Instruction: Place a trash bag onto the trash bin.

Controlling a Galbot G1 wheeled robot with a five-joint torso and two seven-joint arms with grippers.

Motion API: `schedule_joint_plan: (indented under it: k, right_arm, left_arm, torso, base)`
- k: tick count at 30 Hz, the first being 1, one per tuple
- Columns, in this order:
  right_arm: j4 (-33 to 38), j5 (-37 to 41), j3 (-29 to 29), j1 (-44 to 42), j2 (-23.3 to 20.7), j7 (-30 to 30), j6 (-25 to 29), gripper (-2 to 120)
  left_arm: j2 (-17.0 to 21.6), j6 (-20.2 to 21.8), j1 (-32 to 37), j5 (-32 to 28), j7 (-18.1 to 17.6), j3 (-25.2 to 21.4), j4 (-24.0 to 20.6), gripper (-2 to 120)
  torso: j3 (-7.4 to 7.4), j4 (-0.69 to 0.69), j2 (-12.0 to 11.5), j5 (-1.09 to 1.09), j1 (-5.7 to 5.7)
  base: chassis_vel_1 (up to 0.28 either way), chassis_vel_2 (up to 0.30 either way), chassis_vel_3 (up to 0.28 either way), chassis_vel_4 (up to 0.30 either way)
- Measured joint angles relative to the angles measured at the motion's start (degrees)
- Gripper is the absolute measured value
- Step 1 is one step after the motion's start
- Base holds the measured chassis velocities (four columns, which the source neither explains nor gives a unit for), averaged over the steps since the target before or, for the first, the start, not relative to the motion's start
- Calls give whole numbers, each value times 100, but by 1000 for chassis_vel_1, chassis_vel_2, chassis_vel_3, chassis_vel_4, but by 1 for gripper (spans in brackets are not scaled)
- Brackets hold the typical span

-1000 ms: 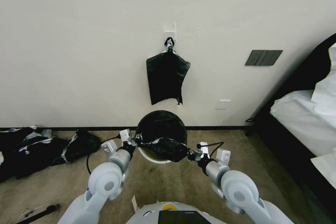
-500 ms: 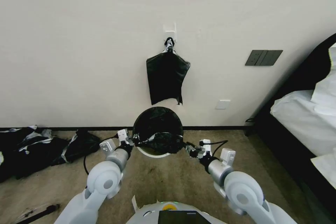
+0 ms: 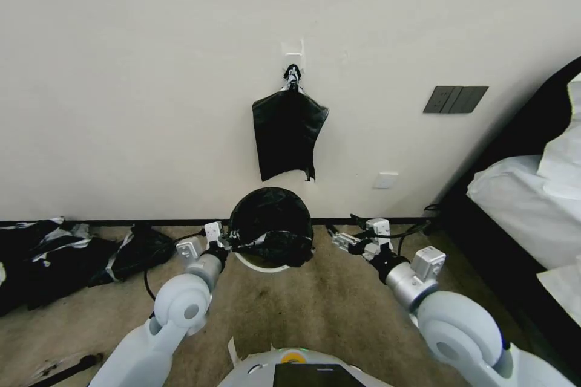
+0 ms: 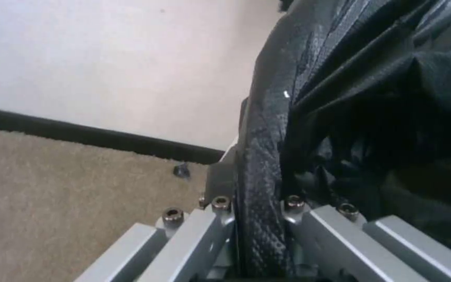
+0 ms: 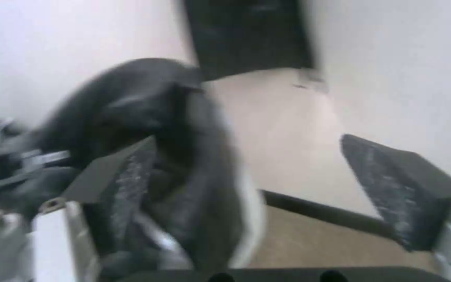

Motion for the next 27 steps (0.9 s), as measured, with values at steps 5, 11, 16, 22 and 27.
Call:
schedule_joint_plan:
  k: [5,11,16,22,27]
  right_arm:
    - [10,758,-516,900,-483,-845,-772,100]
    - [-63,1151,-1150,1595,-769,-1254,-1141,100]
    - [-578,1612,-1713,2148,-707,-1462,-1324,100]
    - [-933,1780,-1867,2452,-677,-1557,-1481,92]
    - [-1038,1852,-1910,2434,-767,-1623,-1594,80]
  left_arm:
    - [100,109,35,284,268,147,-35,0]
    - [176,158,61,493,400,211,-42,0]
    - [228,166,212,943,696,266,-76,0]
    - [236,174,258,1122,804,285,-174,0]
    - [215,174,277,1143,804,291,-229,0]
  torso:
    - [0,2,0,0,1]
    - [0,1,0,-1,0]
    - [0,1,0,1,1]
    - [0,1,0,1,1]
    - [0,0,0,0,0]
  base:
    - [0,0,0,0]
    - [0,0,0,0]
    - [0,0,0,0]
    - [0,0,0,0]
    - [0,0,0,0]
